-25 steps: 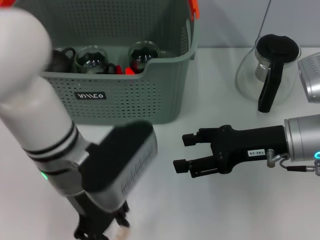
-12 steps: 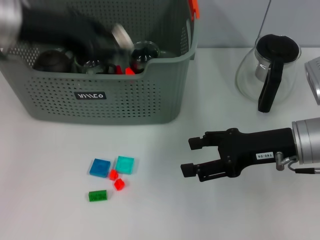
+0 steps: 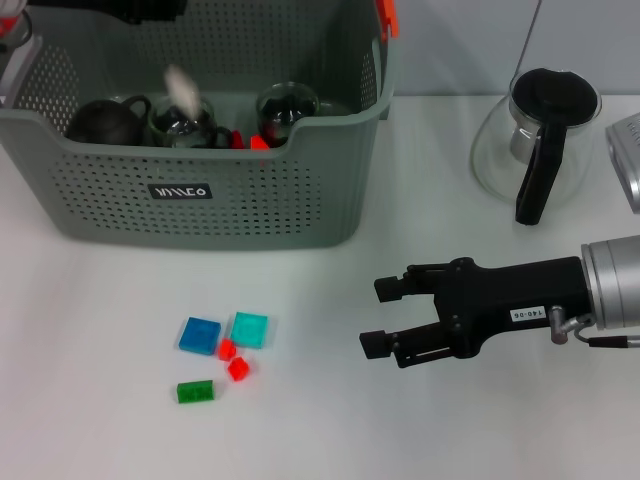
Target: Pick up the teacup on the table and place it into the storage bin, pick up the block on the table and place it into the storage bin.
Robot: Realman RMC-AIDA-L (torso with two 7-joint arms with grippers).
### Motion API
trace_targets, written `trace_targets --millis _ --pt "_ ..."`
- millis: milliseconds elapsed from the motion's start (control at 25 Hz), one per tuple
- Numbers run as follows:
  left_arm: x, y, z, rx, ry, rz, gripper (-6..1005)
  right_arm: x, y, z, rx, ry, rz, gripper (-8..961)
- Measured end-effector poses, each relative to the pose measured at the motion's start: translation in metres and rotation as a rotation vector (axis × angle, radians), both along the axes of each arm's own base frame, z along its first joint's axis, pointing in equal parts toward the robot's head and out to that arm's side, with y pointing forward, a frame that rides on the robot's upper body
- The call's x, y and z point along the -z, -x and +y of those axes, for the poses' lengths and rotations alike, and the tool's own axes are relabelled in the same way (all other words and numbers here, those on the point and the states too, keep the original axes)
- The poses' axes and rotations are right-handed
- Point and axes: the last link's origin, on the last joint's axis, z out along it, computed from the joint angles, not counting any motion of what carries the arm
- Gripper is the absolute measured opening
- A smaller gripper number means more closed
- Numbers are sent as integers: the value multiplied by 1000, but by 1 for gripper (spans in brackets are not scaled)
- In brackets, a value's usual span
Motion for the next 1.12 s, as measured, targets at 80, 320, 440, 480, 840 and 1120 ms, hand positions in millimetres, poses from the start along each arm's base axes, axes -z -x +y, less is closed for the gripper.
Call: trace_targets --millis 80,320,440,480,840,1120 --pt "-2 -2 1 -3 -19 11 598 0 1 0 -4 1 0 898" --pt "-11 -26 -34 117 95 -17 744 -1 1 1 -16 0 -3 897" --pt "5 -43 -84 311 330 66 804 -2 1 2 -15 -5 -4 897" --pt "12 -46 -101 374 396 121 825 -3 0 2 -15 -6 -5 897" --pt "71 -36 -177 477 691 468 933 -3 -3 1 -4 -5 -8 897" --pt "105 -15 -178 295 837 583 926 0 -7 0 11 8 -15 897"
